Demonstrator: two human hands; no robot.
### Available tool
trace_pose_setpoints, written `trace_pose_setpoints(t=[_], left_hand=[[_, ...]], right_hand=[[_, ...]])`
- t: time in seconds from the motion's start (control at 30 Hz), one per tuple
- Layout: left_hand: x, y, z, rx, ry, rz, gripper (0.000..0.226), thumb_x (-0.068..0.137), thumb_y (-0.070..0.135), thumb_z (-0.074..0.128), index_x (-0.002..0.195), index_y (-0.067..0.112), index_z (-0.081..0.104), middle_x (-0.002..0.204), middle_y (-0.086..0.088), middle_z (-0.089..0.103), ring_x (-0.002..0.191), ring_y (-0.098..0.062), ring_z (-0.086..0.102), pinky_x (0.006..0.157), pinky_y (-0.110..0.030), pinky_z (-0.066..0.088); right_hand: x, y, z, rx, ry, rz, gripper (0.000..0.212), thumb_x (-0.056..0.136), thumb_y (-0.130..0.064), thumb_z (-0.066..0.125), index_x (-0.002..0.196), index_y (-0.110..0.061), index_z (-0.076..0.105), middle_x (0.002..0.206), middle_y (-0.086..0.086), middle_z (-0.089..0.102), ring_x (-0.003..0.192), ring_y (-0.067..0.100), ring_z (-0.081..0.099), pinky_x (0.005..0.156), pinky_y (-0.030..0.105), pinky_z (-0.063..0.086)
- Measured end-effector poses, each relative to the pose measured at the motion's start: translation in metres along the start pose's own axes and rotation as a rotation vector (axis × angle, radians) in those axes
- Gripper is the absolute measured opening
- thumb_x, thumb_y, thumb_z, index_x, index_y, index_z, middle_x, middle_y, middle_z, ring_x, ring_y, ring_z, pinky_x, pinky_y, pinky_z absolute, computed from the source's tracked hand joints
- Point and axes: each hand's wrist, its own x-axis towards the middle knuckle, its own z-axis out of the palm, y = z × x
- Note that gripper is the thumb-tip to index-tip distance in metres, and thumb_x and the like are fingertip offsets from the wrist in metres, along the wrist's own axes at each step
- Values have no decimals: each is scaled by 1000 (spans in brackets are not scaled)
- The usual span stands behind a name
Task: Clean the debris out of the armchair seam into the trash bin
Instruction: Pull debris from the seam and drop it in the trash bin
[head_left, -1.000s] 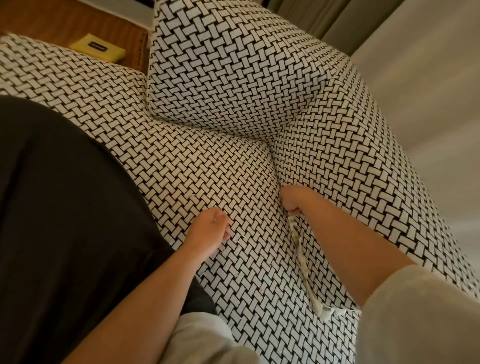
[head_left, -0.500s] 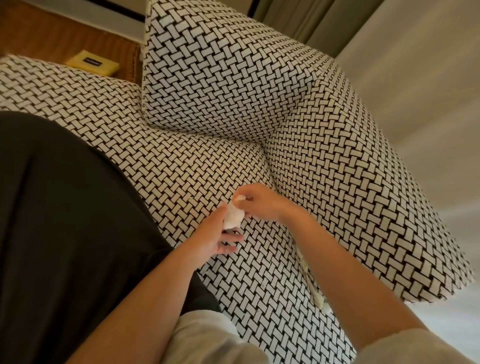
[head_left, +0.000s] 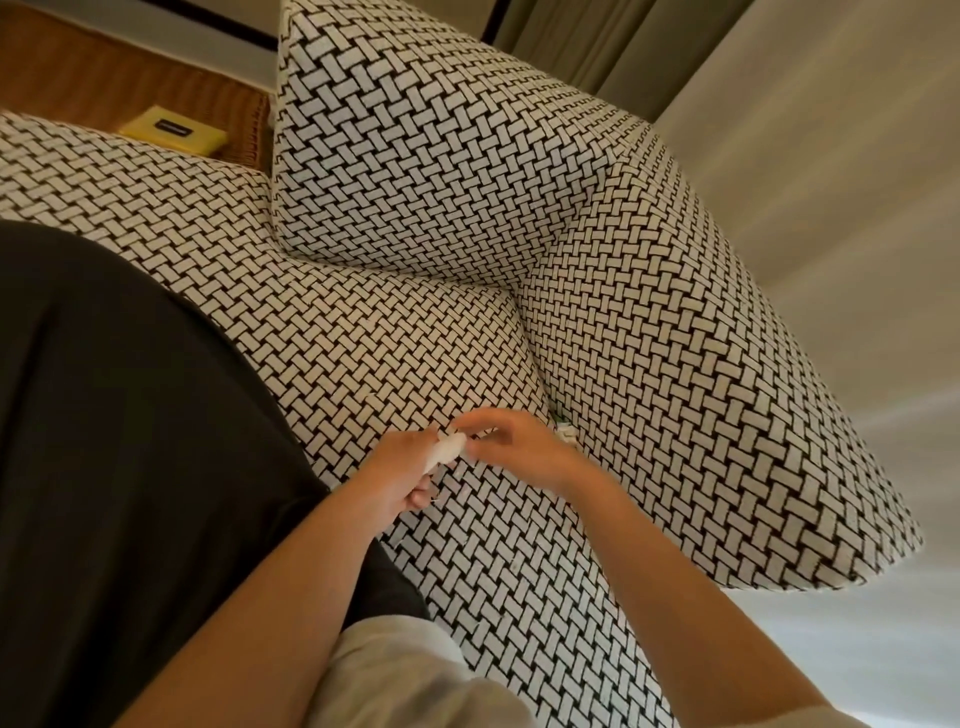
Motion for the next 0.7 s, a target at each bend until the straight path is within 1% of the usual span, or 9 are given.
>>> trace_pose_setpoints(t=[0.07,0.17,0.2,0.27,0.33,0.43,0.5,0.6,0.7], left_hand=[[2,-2,-2,34,56,-4,31,95,24,44,117,3,47,75,-6,41,52,-10,34,39,-18,29],[5,-5,-5,103,96,17,37,95,28,44,122,4,46,78,-8,43,55,-11,36,40,-18,31],[7,-6,-5,121,101,25,38,95,29,44,123,4,46,79,-8,44,55,-12,37,40,-18,31],[10,-6,-5,160,124,38,39,95,30,43,125,5,46,84,-10,46,56,-12,38,38,-17,31],[12,-7,-6,192,142,52,40,94,30,43,126,5,47,88,-11,46,56,-12,40,37,-18,31],[15,-9,-6,201,154,53,38,93,30,44,122,6,50,80,-9,46,54,-13,39,40,-21,30],[16,-10,-8,196,160,37,35,93,30,45,118,7,53,73,-7,46,51,-13,37,41,-21,30],[16,-10,-7,224,168,40,35,93,30,45,120,8,52,73,-7,48,50,-13,39,43,-22,31],[18,-10,-8,253,167,47,40,93,31,46,126,9,50,80,-10,51,52,-14,43,45,-23,33]], right_hand=[[8,14,-9,-72,135,79,34,93,-18,52,127,-25,53,106,-12,58,94,6,58,70,14,44],[22,32,-31,-281,248,264,44,92,-11,49,134,-22,45,117,3,58,97,17,58,73,20,48],[27,36,-41,-339,269,309,46,91,-8,48,135,-21,44,121,5,57,95,17,56,76,23,48],[37,38,-57,-414,257,400,50,90,-2,46,137,-19,42,113,10,60,79,17,56,65,24,49],[48,37,-63,-448,138,549,53,90,5,43,139,-14,37,99,16,61,63,18,56,52,25,50],[66,37,-70,-542,-22,691,59,88,7,48,142,-10,32,103,17,61,69,19,62,67,29,57],[78,31,-80,-665,-147,728,58,82,2,60,137,-6,42,102,13,66,77,18,65,80,33,56],[89,28,-90,-811,-320,826,59,79,-8,67,134,-7,46,89,5,69,68,11,59,82,28,53],[92,24,-85,-922,-400,874,33,84,-14,65,114,-7,54,75,2,64,63,10,56,83,25,51]])
